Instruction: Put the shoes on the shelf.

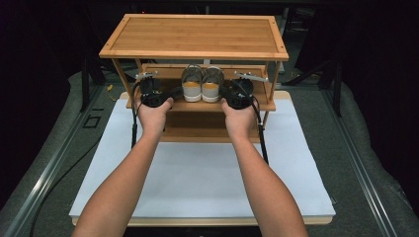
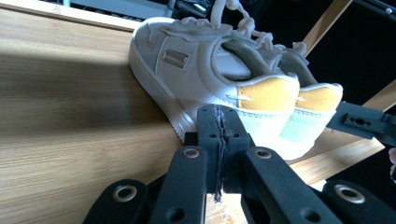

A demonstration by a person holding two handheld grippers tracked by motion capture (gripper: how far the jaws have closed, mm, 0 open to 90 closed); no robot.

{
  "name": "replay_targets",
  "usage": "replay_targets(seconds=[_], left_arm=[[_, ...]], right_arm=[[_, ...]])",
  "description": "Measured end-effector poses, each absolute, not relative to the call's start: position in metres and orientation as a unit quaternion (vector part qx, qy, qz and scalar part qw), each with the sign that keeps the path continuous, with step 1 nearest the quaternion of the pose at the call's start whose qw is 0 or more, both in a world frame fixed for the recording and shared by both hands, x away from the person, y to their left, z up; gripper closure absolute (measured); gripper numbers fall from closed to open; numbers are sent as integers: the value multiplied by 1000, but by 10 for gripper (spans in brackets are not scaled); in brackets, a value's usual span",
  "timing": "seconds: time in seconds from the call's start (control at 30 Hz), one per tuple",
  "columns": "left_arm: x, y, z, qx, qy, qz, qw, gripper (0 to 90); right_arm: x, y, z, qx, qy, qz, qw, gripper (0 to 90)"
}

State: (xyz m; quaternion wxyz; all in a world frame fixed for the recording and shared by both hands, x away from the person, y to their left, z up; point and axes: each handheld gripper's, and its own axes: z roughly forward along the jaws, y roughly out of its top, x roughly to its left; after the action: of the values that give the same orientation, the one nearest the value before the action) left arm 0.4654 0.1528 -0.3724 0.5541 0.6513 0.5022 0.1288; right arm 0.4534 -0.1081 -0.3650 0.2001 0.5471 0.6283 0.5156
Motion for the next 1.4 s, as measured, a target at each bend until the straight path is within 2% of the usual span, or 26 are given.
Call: replay_targets(seconds=[0.6,1.03,1.4], left_arm=[[440,163,-355,661,483,131,559,893],[406,173,-344,685,443,125,564,884],[376,191,-358,699,419,118,567,835]], right_arm=[[431,-109,-356,531,636,522,203,896],[392,-136,-349,505,650,536,190,876],[358,-154,-358,482,662,542,188,845]])
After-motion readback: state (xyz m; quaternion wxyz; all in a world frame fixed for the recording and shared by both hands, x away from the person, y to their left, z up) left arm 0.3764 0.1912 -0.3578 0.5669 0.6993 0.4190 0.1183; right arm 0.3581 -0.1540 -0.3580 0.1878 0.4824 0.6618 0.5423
